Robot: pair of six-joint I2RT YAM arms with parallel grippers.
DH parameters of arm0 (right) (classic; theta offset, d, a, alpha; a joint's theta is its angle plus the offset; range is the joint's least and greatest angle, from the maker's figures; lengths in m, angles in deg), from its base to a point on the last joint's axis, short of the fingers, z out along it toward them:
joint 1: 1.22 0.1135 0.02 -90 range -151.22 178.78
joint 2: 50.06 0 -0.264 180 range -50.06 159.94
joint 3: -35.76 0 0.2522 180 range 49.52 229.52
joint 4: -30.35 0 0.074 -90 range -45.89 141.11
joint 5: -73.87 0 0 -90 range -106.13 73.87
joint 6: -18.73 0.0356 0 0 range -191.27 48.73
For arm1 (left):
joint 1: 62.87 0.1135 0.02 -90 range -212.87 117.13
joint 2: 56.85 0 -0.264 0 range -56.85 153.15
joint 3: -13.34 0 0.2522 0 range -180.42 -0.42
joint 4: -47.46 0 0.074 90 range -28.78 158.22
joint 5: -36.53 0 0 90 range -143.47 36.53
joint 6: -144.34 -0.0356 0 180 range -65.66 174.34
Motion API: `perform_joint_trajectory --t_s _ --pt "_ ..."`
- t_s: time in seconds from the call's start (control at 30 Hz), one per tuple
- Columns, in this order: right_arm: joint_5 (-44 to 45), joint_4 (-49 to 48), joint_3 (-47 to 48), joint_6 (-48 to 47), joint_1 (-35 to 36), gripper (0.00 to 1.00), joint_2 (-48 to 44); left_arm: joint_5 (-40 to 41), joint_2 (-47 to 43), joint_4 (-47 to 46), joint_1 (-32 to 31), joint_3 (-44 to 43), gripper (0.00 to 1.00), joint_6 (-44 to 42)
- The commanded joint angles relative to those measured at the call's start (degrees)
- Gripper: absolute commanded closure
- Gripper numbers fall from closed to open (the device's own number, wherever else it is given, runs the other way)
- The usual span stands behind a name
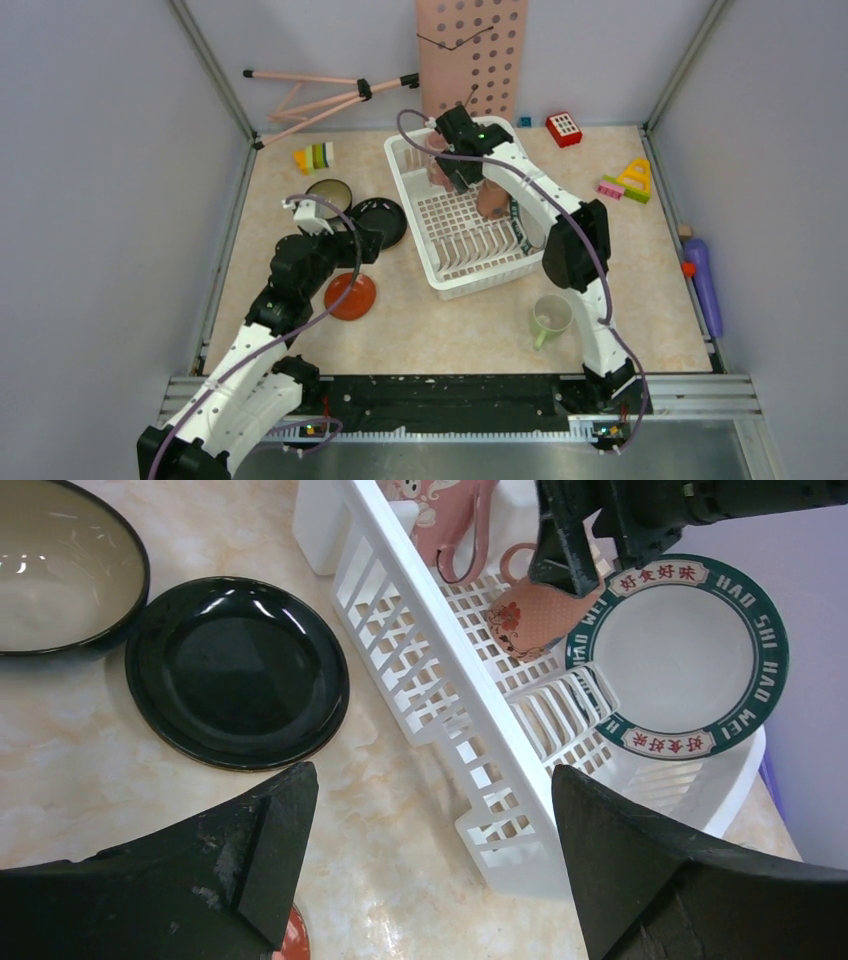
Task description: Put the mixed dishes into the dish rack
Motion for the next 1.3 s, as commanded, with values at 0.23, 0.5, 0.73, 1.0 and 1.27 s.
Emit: perform_joint_trajectory --t_s 0.23,0.5,0.73,1.0,1.27 --pt "-14.0 -0.7 -7.9 10.4 1.1 0.45 -12.2 7.1 -2.6 4.1 0.0 -2.5 0.08 -0.8" --pt "-8.7 -6.0 -21.3 15.5 1.1 0.75 -16.0 15.4 1.1 9.8 0.0 -5.4 0.11 7.3" --pt "-2.9 -5.5 -15.5 14.2 0.9 0.76 -8.7 17.1 2.7 9.3 0.2 -6.1 0.11 9.1" --pt "0.2 -4.8 -4.4 12.5 -0.8 0.76 -0.1 18.7 2.5 9.2 0.6 -6.1 0.11 10.4" --pt "-0.8 -5.1 -0.4 10.2 -1.9 0.76 0.4 20.6 3.7 8.4 1.9 -5.6 0.10 12.3"
